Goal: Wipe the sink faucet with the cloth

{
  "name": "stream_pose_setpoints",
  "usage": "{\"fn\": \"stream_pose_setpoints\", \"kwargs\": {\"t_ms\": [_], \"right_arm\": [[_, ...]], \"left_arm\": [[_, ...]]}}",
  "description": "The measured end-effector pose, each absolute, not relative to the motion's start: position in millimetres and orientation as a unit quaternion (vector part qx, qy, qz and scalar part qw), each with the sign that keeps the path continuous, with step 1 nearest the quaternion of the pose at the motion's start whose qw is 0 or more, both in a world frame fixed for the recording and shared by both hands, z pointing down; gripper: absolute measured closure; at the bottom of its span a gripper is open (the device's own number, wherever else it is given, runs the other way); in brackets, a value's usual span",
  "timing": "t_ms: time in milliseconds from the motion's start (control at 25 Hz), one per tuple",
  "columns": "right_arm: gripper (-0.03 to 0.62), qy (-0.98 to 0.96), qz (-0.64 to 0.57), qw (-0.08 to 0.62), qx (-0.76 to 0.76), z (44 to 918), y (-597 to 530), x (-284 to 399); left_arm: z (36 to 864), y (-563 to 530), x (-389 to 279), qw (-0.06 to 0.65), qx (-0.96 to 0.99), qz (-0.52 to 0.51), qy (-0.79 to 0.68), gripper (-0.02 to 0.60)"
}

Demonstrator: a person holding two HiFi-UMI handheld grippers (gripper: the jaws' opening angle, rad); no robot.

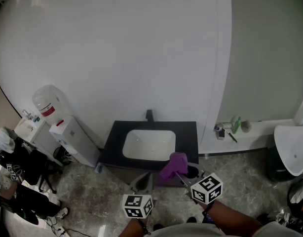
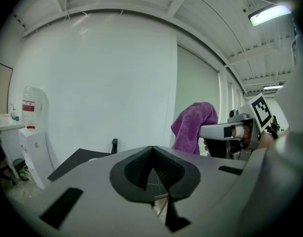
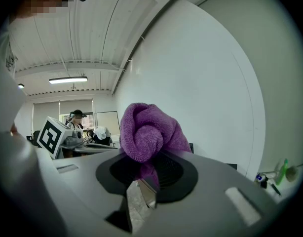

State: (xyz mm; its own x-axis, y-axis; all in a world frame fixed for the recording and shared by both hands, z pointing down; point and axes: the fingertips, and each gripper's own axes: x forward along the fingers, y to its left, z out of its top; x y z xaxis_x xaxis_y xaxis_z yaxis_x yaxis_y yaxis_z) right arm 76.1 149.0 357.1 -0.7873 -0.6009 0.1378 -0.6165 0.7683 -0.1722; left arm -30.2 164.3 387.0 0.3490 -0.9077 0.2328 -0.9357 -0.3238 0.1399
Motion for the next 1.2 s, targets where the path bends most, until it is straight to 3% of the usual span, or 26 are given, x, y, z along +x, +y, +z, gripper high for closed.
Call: {"fn": "stream_pose_setpoints", "kwargs": {"t_ms": [1200], "right_arm": [[0.511, -0.935, 0.116, 0.04, 0.334, 369.5, 121.7, 55.5]], "left_arm": [[394.2, 136.7, -54.8, 0.129, 0.817, 0.06, -0.559, 0.577]]}}
